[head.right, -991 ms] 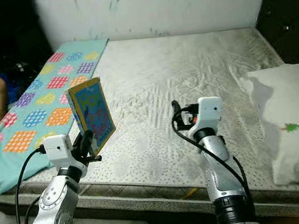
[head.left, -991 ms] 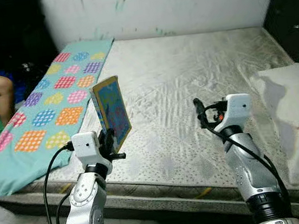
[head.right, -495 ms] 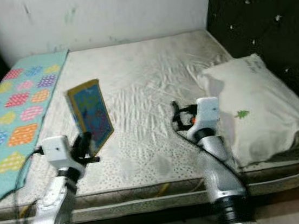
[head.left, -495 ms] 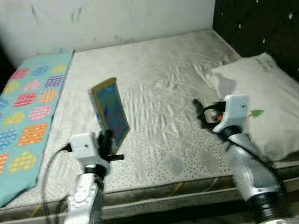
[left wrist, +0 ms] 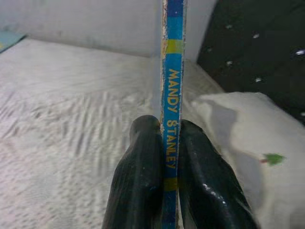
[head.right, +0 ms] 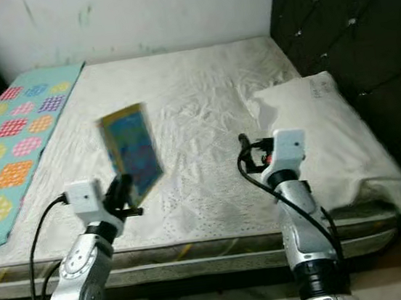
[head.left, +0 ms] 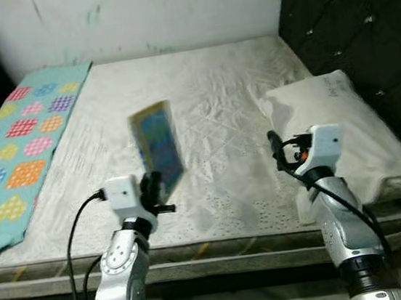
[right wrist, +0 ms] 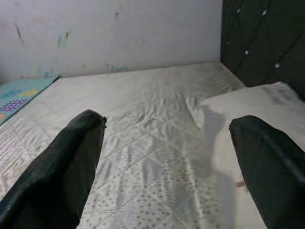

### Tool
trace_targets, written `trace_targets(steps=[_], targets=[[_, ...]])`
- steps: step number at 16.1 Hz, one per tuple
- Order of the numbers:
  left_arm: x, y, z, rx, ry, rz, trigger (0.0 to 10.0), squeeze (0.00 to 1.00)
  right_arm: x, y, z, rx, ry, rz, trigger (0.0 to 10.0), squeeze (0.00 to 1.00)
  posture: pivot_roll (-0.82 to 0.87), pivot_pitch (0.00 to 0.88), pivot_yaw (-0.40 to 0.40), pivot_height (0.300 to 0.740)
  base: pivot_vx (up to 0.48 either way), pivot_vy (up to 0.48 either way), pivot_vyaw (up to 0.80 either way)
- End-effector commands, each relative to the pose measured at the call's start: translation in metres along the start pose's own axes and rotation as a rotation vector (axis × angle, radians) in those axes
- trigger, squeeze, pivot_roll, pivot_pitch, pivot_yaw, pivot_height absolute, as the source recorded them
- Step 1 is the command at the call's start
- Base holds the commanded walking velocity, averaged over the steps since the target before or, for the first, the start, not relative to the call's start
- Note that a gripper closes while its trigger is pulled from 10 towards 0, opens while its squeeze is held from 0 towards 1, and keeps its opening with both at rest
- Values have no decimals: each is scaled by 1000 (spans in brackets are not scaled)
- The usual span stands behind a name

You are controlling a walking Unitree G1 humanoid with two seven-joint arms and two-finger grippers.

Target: Clean up the room

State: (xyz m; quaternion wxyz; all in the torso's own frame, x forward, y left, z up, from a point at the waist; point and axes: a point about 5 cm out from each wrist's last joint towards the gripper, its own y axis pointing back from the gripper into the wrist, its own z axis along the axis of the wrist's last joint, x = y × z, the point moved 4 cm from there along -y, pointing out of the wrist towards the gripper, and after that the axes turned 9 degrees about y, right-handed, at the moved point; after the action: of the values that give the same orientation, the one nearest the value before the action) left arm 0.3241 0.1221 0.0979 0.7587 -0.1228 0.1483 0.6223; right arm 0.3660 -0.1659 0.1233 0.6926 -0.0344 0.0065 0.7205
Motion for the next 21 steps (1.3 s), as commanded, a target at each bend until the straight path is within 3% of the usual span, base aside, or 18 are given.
trace_targets(steps=[1, 6, 10, 13, 21], targets=[[6, 1, 18, -73, -39, -1, 10000, 0, 9, -3, 5, -16, -7, 18, 10000, 0, -87, 0, 60, 740, 0, 0, 0], [8, 6, 13, -38, -90, 10, 10000, 0, 8, -2, 4, -15, -6, 16, 10000, 0, -86, 0, 58, 740, 0, 0, 0], [24, 10, 18, -52, -48, 40, 10000, 0, 7, -1, 3, -10, -6, 15, 10000, 0, -87, 0, 58, 740, 0, 0, 0], [22, 11, 17, -53, -36, 25, 10000, 0, 6, 0, 1, -3, -5, 14, 10000, 0, -86, 0, 52, 740, 0, 0, 0], [17, 9, 16, -52, -20, 5, 10000, 0, 5, 2, -1, 0, -2, 8, 10000, 0, -90, 0, 53, 740, 295, 0, 0]])
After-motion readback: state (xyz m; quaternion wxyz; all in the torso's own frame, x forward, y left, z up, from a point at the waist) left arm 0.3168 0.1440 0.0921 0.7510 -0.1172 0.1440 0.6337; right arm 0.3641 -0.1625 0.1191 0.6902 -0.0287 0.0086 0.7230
